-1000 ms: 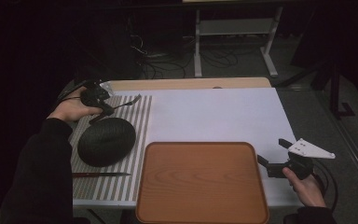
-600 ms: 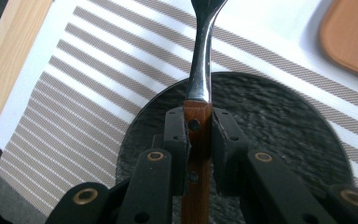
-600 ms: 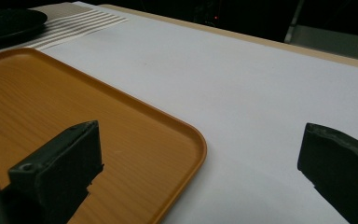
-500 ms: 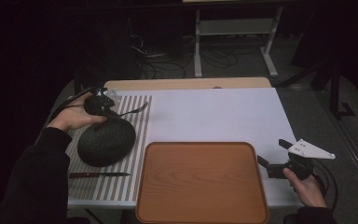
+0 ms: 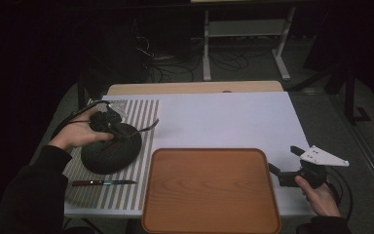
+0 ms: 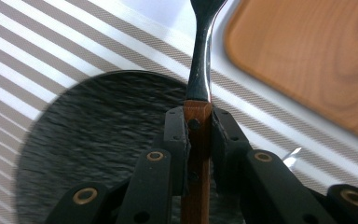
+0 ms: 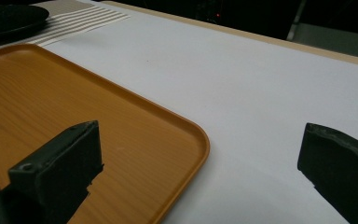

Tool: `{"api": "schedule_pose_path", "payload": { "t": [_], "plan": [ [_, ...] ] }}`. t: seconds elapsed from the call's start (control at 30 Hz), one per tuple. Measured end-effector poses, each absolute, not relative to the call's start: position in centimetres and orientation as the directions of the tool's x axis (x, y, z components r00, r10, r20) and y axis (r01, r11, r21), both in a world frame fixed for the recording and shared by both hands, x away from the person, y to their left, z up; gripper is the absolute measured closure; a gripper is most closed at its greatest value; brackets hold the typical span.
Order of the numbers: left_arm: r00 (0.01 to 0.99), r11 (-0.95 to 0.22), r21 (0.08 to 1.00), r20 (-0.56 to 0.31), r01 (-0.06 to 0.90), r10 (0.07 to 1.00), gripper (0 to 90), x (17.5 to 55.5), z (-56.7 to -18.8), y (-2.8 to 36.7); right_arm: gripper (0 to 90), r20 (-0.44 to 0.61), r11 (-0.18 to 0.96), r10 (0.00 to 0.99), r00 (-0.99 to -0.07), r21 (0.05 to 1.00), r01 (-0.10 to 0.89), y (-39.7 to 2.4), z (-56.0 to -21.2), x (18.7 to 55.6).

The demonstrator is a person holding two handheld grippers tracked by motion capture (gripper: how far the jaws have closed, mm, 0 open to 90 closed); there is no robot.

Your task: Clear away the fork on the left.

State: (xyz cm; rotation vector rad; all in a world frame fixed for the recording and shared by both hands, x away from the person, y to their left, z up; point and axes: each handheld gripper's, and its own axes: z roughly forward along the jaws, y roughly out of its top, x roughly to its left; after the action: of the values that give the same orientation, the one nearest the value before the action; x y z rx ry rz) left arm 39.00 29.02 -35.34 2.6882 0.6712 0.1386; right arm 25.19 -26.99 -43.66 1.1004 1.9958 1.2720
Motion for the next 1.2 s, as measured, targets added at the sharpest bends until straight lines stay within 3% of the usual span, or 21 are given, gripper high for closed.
{"api": "schedule_pose_path", "payload": {
  "t": [0.8, 1.2],
  "plan": [
    [0.788, -0.685, 0.393, -0.250, 0.614, 0.563, 77.6, 34.0, -36.3, 25.3, 0.0, -0.003, 0.225, 0.850, -0.527, 0.906, 0.358, -27.1, -43.7, 25.2],
    [0.736, -0.605, 0.420, -0.370, 0.676, 0.566, 77.6, 31.8, -37.7, 23.8, 0.0, -0.001, 0.222, 0.849, -0.528, 0.908, 0.354, -27.1, -43.6, 25.0]
  ]
}}
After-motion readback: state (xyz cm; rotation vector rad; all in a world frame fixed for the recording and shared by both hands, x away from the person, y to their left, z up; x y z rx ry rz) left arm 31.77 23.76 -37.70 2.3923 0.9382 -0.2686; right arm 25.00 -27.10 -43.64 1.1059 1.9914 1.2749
